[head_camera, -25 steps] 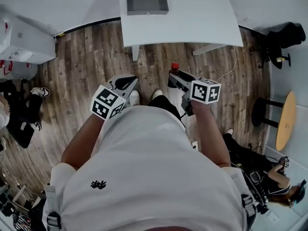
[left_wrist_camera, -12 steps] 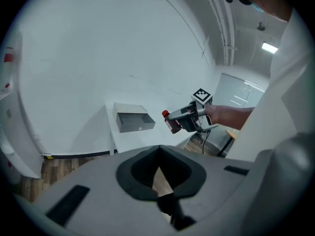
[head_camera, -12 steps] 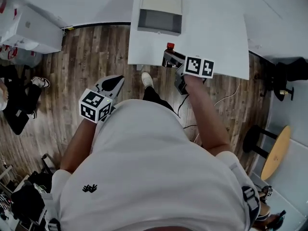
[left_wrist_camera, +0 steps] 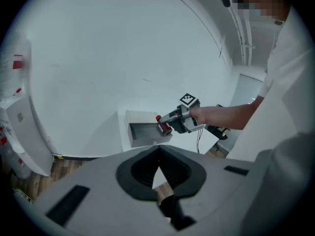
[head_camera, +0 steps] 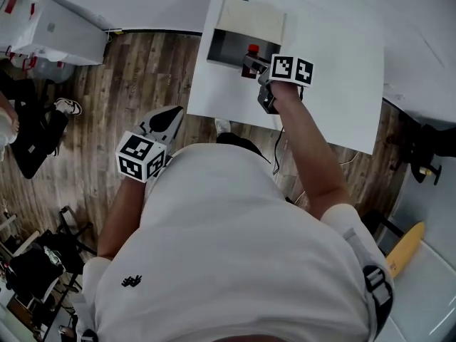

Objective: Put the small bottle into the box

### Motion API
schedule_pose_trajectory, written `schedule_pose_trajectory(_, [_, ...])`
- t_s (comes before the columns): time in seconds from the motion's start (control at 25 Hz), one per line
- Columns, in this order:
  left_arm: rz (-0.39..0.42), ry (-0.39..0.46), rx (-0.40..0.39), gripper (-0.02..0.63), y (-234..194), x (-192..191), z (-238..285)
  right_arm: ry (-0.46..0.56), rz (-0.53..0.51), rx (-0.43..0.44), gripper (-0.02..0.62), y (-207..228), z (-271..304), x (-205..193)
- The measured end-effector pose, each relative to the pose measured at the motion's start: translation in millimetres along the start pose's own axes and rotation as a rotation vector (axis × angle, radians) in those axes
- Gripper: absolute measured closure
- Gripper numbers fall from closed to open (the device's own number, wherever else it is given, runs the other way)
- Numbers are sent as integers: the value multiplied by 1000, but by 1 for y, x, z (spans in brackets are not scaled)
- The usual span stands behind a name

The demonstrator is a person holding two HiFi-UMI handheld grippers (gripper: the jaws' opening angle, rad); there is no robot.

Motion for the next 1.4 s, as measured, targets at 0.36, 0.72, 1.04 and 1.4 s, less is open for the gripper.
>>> schedule_pose_trajectory(0.36, [-32, -31, 83, 600, -5, 1, 11, -50, 96, -8, 394, 42, 48, 13])
schedule_pose_trajectory(0.72, [-72, -32, 149, 600, -11, -7, 1, -88, 157, -61, 393, 70, 65, 8])
schedule_pose_trajectory(1.04, [-105, -18, 176, 600, -15, -17, -10, -170, 182, -106, 390, 79, 77, 6])
schedule_pose_trajectory(1.4, [-137, 33, 205, 600, -17, -28, -29, -266, 234, -150, 401, 97, 84, -1])
Point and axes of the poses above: the fingertips, and each gripper's own axes: z forward along the fingers, y to its right, x out of its top, the point moved 1 cm from there along -z, backward along the fingers, and after that the axes turned 9 degrees about -z, right-handed, at the moved point
